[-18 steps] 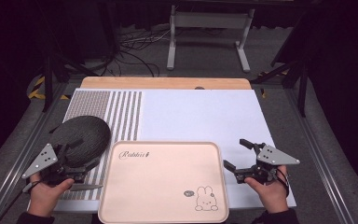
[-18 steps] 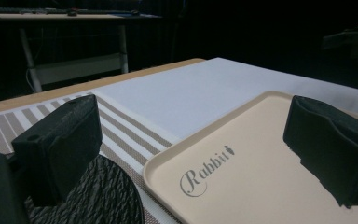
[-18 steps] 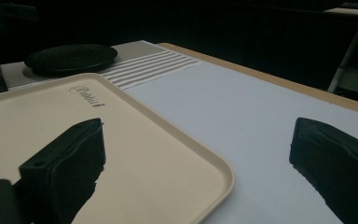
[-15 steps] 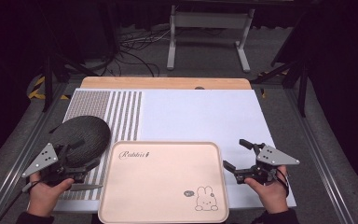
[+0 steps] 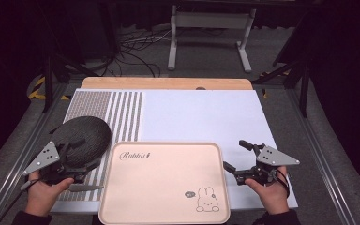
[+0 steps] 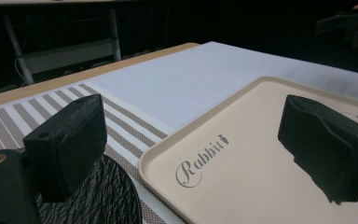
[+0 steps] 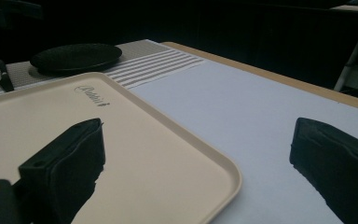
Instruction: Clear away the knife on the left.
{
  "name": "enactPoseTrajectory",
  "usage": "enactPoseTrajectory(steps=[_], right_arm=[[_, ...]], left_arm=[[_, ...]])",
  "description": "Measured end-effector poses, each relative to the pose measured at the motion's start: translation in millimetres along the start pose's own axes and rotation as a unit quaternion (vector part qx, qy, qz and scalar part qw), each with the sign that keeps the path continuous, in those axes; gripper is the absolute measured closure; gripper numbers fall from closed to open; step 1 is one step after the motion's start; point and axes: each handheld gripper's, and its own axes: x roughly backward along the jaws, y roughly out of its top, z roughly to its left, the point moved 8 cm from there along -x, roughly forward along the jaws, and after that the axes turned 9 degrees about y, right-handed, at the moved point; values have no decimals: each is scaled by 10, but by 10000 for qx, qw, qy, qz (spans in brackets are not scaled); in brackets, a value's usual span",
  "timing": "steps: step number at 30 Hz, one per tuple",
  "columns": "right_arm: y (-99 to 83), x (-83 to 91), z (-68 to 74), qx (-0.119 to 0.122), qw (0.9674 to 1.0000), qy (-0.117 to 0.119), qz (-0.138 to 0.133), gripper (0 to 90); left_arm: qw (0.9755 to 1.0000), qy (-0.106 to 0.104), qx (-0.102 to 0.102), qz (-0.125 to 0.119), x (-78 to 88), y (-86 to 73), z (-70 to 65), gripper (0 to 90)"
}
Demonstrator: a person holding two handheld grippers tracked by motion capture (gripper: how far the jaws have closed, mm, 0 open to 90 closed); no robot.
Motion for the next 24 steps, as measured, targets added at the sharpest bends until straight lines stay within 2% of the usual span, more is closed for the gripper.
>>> enactPoseTrajectory(steps=[5, 12, 17, 21, 22, 23, 24], right_arm=[[-20, -15, -1, -33, 10000, 24, 21, 41], [-24, -29, -1, -61, 10000, 48, 24, 41], [-31, -27, 5, -64, 9999, 71, 39, 41], [-43, -40, 5, -72, 9999, 86, 61, 41], [-43, -40, 5, -72, 9999, 86, 61, 41], [-50, -45, 10, -78, 9999, 93, 91, 42], [-52, -47, 10, -80, 9999, 94, 98, 42]], left_arm=[[9996, -66, -111, 247, 19, 5, 52, 65], [9976, -107, -338, 589, 76, 19, 108, 77], [9940, -206, -584, 905, 98, 24, 105, 70], [9897, -231, -845, 1134, 118, 45, 116, 61], [9897, -231, -845, 1134, 118, 45, 116, 61], [9876, -257, -919, 1243, 128, 51, 115, 61], [9876, -257, -919, 1243, 128, 51, 115, 62]])
